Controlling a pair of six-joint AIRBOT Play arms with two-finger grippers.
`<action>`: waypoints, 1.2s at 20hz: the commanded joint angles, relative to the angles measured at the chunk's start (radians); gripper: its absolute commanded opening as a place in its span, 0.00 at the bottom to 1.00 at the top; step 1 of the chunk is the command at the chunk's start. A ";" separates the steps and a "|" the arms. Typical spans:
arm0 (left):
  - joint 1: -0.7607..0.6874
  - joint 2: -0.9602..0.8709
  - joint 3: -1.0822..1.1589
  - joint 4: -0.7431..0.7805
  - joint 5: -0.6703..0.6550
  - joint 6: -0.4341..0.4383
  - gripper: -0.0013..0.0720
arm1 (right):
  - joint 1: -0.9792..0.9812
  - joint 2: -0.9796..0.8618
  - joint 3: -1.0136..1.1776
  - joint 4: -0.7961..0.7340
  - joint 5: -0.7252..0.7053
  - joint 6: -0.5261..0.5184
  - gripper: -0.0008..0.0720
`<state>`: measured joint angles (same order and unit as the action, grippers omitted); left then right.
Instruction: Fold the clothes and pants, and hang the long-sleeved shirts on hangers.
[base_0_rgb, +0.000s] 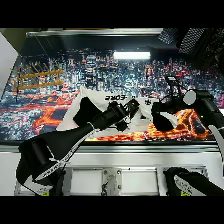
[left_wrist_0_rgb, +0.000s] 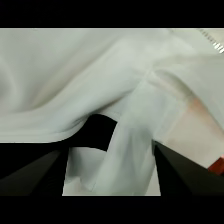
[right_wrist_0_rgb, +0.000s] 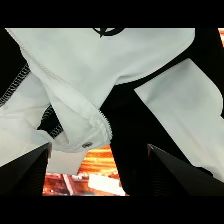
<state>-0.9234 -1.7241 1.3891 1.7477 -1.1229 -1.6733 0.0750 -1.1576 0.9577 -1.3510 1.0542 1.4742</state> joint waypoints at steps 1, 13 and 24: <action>-0.002 0.021 -0.007 0.005 0.010 0.010 0.77 | 0.001 0.001 0.000 0.000 0.000 0.000 0.92; -0.002 0.020 -0.008 -0.075 0.026 0.054 0.77 | 0.001 -0.002 0.000 0.000 -0.004 0.001 0.92; 0.015 -0.012 -0.007 -0.042 0.039 0.050 0.77 | 0.001 -0.005 0.000 0.000 -0.003 0.019 0.92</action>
<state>-0.9131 -1.7256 1.3819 1.6848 -1.0962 -1.6211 0.0753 -1.1618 0.9577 -1.3506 1.0504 1.4864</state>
